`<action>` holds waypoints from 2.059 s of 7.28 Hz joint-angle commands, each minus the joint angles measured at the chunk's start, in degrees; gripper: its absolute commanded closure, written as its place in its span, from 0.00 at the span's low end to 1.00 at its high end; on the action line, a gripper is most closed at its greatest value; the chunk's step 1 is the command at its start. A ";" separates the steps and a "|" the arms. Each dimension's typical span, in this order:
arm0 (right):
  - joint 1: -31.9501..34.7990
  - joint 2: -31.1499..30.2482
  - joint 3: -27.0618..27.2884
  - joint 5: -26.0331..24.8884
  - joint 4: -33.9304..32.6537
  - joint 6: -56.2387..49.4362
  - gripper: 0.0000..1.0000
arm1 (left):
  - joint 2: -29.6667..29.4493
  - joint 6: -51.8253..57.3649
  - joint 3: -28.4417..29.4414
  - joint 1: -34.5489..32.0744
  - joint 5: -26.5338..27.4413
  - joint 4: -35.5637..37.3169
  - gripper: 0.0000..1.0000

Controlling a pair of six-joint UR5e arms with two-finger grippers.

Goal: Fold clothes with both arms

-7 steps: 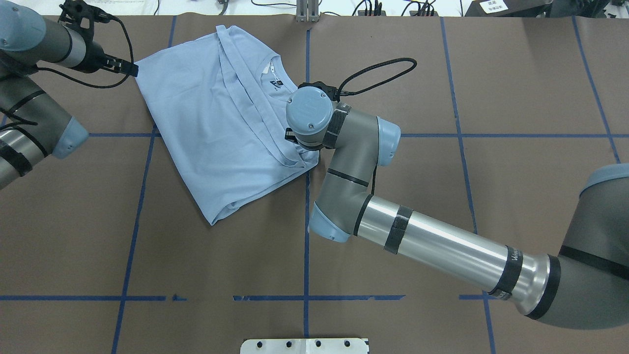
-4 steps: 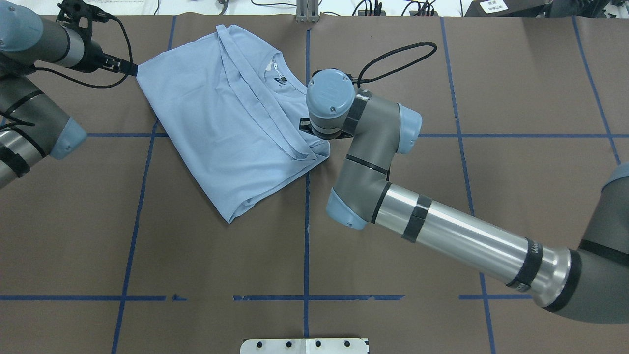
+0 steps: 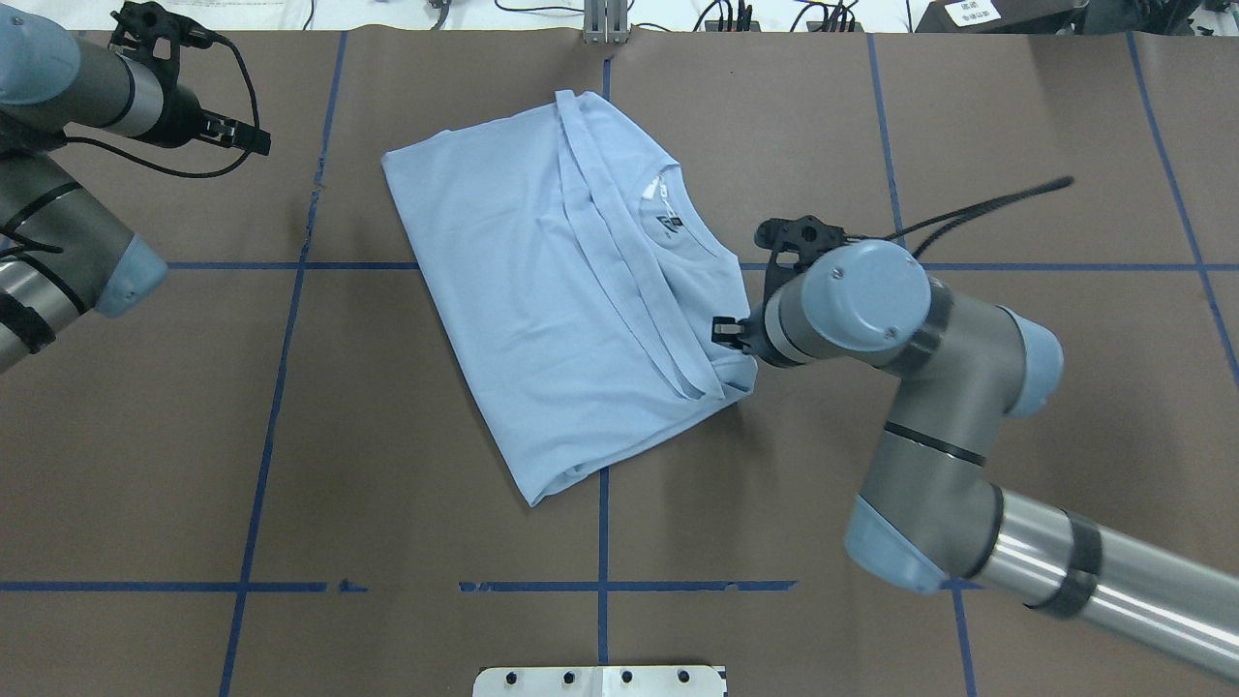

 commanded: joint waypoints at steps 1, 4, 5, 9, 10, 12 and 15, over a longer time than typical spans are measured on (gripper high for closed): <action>-10.32 -10.08 12.13 -7.04 -0.07 8.49 1.00 | 0.24 -0.06 -0.80 0.02 -0.94 0.00 0.00; -24.06 -10.27 12.32 -21.03 -1.30 16.43 1.00 | 0.51 0.03 -0.98 0.02 -1.46 0.00 0.00; -25.57 -10.71 12.32 -22.80 -1.31 16.80 1.00 | 0.51 0.03 -1.07 0.02 -1.47 0.00 0.00; -24.36 -9.83 12.76 -19.67 -1.31 9.02 0.00 | 0.51 -0.06 -1.16 0.02 -1.47 0.00 0.00; -24.88 -9.31 12.50 -19.57 -1.31 6.72 0.03 | 0.51 -0.06 -1.16 0.02 -1.47 0.00 0.00; -25.23 -7.46 12.06 -19.65 -1.39 -2.57 0.26 | 0.51 -0.06 -1.16 0.02 -1.47 0.00 0.00; -25.94 -5.53 11.45 -20.79 -3.50 -9.98 0.43 | 0.51 -0.15 -1.16 0.02 -1.47 0.00 0.00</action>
